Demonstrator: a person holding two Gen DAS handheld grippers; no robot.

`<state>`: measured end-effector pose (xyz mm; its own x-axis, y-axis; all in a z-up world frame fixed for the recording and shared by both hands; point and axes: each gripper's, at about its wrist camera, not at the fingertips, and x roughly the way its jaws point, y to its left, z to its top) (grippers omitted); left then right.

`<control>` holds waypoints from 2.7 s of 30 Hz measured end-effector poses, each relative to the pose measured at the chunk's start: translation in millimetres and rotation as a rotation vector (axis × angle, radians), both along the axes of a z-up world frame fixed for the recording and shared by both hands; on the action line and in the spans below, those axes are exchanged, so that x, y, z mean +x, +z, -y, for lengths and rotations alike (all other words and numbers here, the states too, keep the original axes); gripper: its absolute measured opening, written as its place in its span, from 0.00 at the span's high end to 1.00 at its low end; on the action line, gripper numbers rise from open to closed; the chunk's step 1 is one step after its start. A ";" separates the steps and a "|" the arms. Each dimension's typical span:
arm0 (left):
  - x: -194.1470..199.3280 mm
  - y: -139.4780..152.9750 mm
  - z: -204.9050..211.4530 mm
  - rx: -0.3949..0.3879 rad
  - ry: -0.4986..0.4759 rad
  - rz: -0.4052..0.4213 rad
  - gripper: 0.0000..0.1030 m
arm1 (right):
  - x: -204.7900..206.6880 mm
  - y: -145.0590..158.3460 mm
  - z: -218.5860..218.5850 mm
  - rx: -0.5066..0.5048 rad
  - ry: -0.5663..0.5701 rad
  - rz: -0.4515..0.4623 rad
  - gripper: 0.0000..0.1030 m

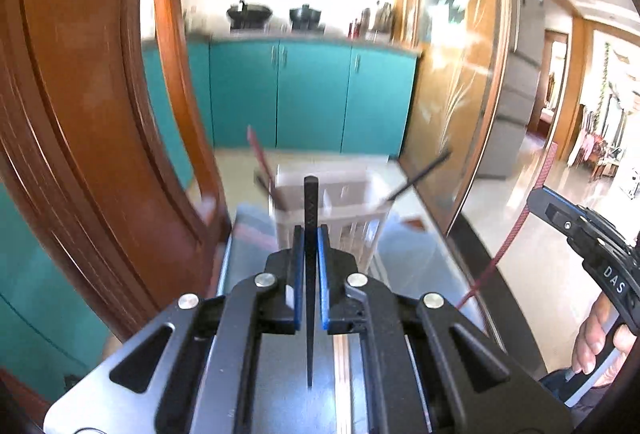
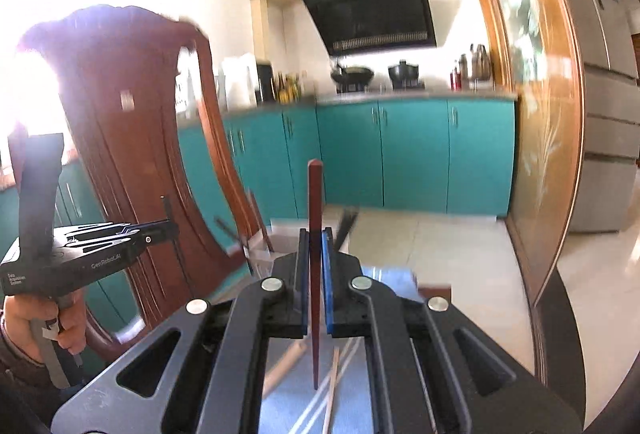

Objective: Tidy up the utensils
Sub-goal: 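Lift both held chopsticks up over the white holder, then open both tools to drop the chopsticks into the holder, then lower both open tools back toward the pale and wooden chopsticks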

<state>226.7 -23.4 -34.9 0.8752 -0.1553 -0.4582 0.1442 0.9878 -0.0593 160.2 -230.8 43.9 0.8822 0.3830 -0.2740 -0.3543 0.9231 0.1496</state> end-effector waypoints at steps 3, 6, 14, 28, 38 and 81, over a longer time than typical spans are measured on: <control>0.5 37.5 -5.8 -0.027 -0.009 0.074 0.93 | 6.7 27.6 0.6 0.028 0.006 0.055 0.94; 6.3 70.9 -12.2 -0.068 -0.006 0.144 0.93 | 11.2 50.9 -3.7 0.048 0.000 0.115 0.94; 24.0 113.1 -41.4 -0.199 0.074 0.297 0.93 | 46.1 78.6 -26.7 0.089 -0.033 0.233 0.94; 125.4 49.9 -28.8 -0.188 0.147 0.162 0.93 | 126.8 0.2 -68.3 -0.020 -0.030 0.112 0.94; 107.8 21.2 -16.1 -0.110 0.117 0.093 0.76 | 83.1 -19.5 -54.3 -0.102 -0.009 0.093 0.59; 45.8 -165.5 22.0 0.069 -0.128 -0.458 0.74 | 82.8 -217.1 -40.1 -0.249 0.103 -0.688 0.65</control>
